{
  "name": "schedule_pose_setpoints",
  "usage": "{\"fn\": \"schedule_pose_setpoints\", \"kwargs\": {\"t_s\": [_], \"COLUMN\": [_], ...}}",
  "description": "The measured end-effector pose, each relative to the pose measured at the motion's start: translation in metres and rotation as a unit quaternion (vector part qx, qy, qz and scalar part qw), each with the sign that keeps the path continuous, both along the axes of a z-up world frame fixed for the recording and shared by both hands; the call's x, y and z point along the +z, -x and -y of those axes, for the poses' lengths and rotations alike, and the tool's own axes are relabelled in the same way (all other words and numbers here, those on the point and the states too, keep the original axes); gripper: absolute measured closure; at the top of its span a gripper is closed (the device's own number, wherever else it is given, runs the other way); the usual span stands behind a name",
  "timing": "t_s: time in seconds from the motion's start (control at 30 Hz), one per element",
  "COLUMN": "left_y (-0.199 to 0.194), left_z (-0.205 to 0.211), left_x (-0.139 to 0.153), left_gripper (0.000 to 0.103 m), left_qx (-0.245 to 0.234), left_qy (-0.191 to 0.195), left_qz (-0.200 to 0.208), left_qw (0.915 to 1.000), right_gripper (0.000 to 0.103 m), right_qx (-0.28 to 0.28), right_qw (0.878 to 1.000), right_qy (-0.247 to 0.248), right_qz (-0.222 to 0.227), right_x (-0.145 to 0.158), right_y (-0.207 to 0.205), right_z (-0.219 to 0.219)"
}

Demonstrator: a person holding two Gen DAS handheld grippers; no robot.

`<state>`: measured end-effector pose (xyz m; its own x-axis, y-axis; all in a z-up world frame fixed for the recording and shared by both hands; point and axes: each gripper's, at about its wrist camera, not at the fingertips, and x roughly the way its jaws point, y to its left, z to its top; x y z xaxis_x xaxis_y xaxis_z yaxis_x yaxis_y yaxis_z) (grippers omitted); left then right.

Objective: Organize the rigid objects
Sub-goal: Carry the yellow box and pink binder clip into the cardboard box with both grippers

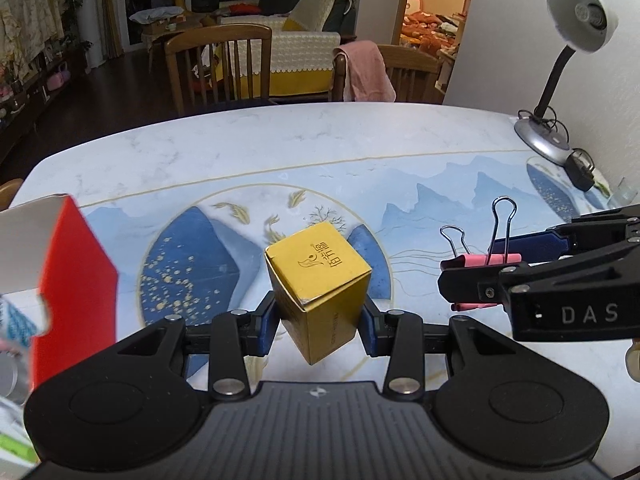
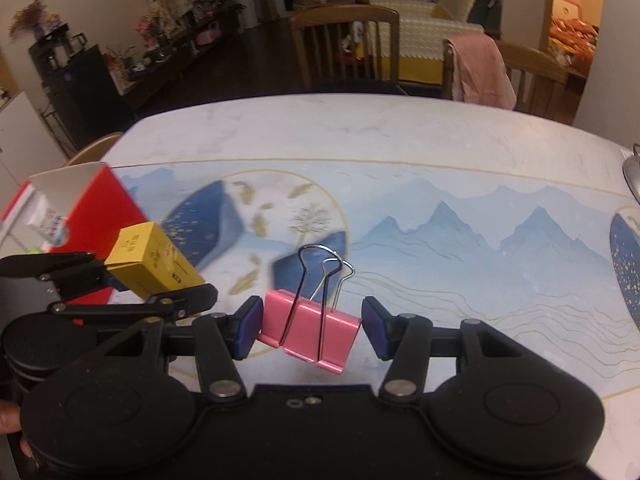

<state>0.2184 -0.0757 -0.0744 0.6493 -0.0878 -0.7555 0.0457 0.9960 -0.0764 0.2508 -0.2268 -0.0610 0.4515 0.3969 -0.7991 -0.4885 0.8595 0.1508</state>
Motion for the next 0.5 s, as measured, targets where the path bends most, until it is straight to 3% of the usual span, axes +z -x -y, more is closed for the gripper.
{"fn": "schedule_pose_setpoints", "kwargs": {"t_s": [0.5], "left_y": [0.056], "left_z": [-0.072], "left_x": [0.041], "left_gripper": [0.063], "left_qx": [0.027], "left_qy": [0.005], "left_qz": [0.020], "left_qw": [0.9994], "right_gripper": [0.049], "right_qx": [0.040], "right_qw": [0.998], "right_qy": [-0.024], "right_qz": [0.033], "right_x": [0.047], "right_y": [0.051], "right_z": [-0.044]}}
